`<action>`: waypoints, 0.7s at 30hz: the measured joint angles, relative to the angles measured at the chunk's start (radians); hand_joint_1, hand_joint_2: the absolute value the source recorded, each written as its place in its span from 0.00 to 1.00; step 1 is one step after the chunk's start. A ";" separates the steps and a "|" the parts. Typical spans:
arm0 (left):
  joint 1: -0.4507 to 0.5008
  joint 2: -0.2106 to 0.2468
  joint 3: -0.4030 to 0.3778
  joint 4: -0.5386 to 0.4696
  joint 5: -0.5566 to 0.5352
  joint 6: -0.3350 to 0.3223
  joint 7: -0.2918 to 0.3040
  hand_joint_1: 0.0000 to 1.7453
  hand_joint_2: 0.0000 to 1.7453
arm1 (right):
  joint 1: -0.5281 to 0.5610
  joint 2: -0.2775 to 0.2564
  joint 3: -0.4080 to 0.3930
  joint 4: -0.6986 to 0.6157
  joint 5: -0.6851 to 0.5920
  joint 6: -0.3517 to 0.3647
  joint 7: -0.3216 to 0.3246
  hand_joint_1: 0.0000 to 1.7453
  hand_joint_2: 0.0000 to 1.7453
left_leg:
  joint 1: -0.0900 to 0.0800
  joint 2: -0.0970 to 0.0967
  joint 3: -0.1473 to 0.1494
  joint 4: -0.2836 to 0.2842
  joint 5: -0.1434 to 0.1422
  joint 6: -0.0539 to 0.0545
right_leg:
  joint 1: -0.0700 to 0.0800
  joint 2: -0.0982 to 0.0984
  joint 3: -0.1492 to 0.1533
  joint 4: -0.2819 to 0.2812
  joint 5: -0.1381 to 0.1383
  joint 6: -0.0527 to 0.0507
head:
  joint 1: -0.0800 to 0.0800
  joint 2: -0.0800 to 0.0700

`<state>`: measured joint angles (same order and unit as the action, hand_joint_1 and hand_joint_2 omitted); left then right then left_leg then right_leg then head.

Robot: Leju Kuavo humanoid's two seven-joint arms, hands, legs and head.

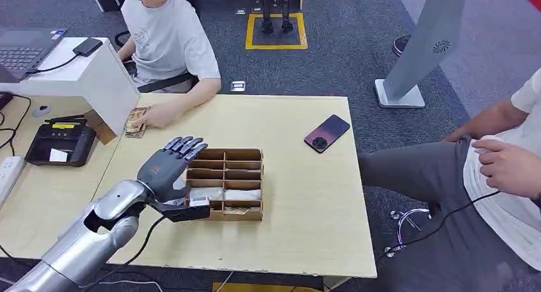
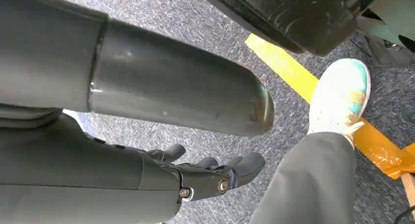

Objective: Pass the card to the sensor for recognition and then transmit it.

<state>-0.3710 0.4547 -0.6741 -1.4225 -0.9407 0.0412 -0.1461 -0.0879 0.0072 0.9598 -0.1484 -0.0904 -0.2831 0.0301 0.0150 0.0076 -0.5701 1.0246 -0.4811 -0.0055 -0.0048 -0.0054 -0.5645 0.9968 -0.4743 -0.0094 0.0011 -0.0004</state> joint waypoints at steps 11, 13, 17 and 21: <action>0.000 0.002 0.000 0.004 0.001 0.000 -0.001 0.00 1.00 | 0.000 0.000 0.000 0.000 0.000 0.000 0.000 0.00 0.00 | 0.000 0.000 0.000 0.000 0.000 0.000 | 0.000 0.000 0.000 0.000 0.000 0.000 | 0.000 0.000; 0.000 0.002 0.000 0.005 0.002 0.000 -0.002 0.00 1.00 | 0.000 0.000 0.000 0.000 0.000 0.000 0.000 0.00 0.00 | 0.000 0.000 0.000 0.000 0.000 0.000 | 0.000 0.000 0.000 0.000 0.000 0.000 | 0.000 0.000; 0.000 0.002 0.000 0.005 0.005 0.000 -0.003 0.00 1.00 | 0.000 0.000 0.000 0.000 0.000 0.000 0.000 0.00 0.00 | 0.000 0.000 0.000 0.000 0.000 0.000 | 0.000 0.000 0.000 0.000 0.000 0.000 | 0.000 0.000; 0.000 0.002 0.000 0.005 0.020 -0.002 -0.012 0.00 1.00 | 0.000 0.000 0.000 0.000 0.000 0.000 0.000 0.00 0.00 | 0.000 0.000 0.000 0.000 0.000 0.000 | 0.000 0.000 0.000 0.000 0.000 0.000 | 0.000 0.000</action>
<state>-0.3712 0.4562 -0.6741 -1.4179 -0.9210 0.0393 -0.1583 -0.0879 0.0072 0.9598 -0.1484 -0.0904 -0.2827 0.0301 0.0150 0.0076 -0.5699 1.0246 -0.4809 -0.0058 -0.0048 -0.0054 -0.5643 0.9973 -0.4743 -0.0095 0.0011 -0.0004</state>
